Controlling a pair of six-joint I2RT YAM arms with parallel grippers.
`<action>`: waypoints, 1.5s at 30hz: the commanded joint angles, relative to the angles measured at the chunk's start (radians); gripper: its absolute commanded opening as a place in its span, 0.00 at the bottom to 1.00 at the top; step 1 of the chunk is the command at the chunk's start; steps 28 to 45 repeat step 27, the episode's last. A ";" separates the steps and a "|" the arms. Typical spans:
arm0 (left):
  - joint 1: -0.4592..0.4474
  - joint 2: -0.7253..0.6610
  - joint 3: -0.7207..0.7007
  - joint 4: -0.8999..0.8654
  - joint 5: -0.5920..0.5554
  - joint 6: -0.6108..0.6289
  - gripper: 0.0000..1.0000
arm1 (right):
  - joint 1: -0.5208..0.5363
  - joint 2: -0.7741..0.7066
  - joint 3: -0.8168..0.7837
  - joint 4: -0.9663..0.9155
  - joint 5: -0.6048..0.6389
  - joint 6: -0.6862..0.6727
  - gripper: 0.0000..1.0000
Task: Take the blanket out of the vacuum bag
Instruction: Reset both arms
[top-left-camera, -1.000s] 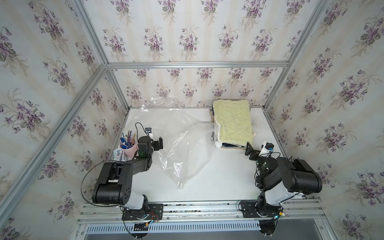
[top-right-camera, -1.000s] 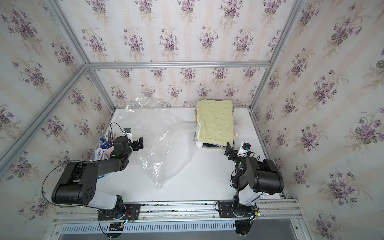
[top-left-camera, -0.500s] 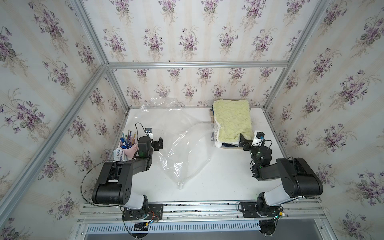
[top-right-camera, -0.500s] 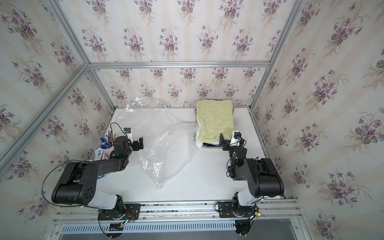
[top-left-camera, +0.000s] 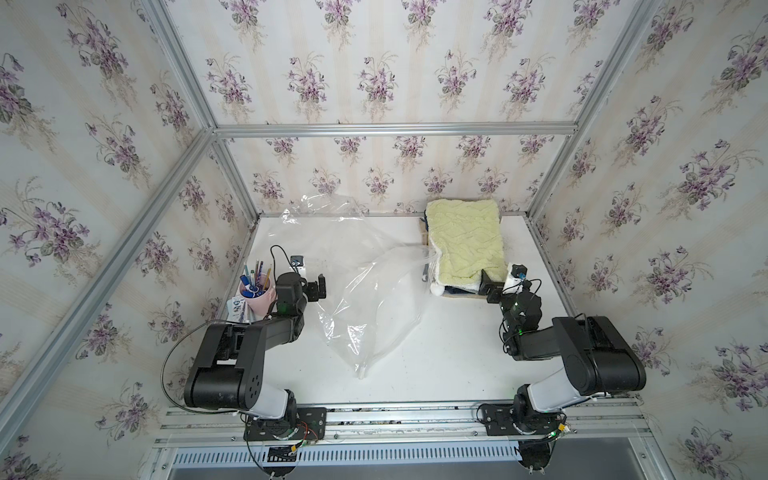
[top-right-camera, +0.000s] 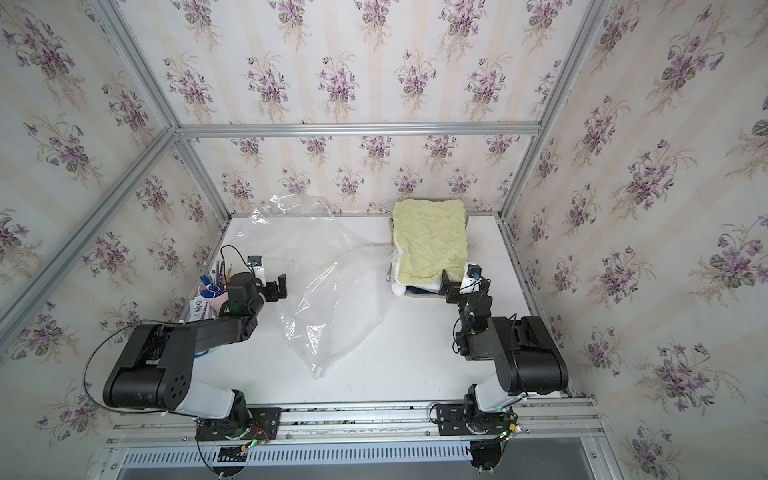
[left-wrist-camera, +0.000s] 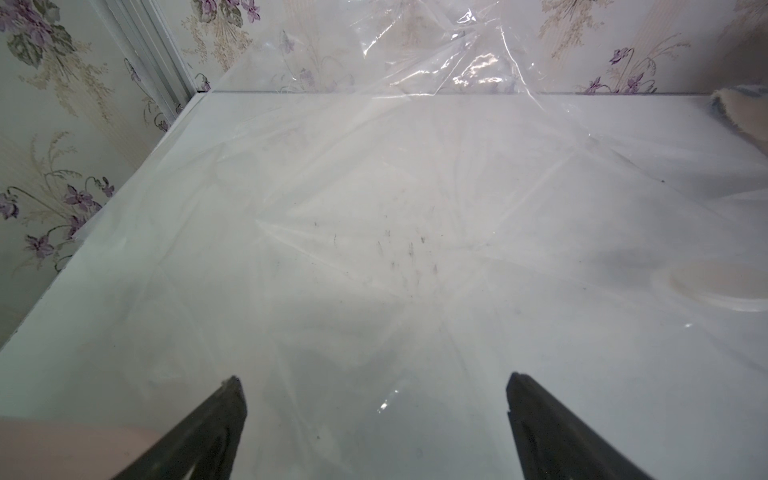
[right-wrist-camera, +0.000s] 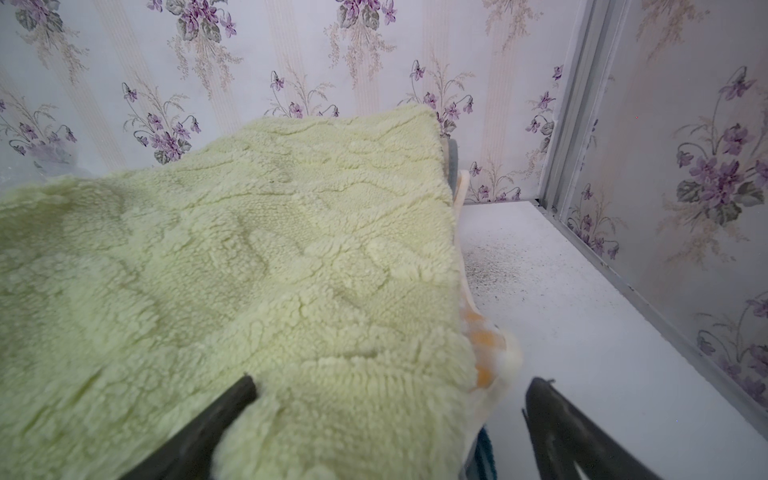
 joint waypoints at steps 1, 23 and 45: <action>0.001 -0.002 0.005 0.008 0.003 -0.001 1.00 | 0.001 -0.004 0.001 -0.020 0.014 -0.019 1.00; 0.024 0.005 0.010 0.008 0.117 0.020 1.00 | 0.001 -0.003 0.001 -0.020 0.014 -0.019 1.00; 0.024 0.001 0.009 0.005 0.117 0.020 1.00 | 0.001 -0.003 0.000 -0.019 0.014 -0.019 1.00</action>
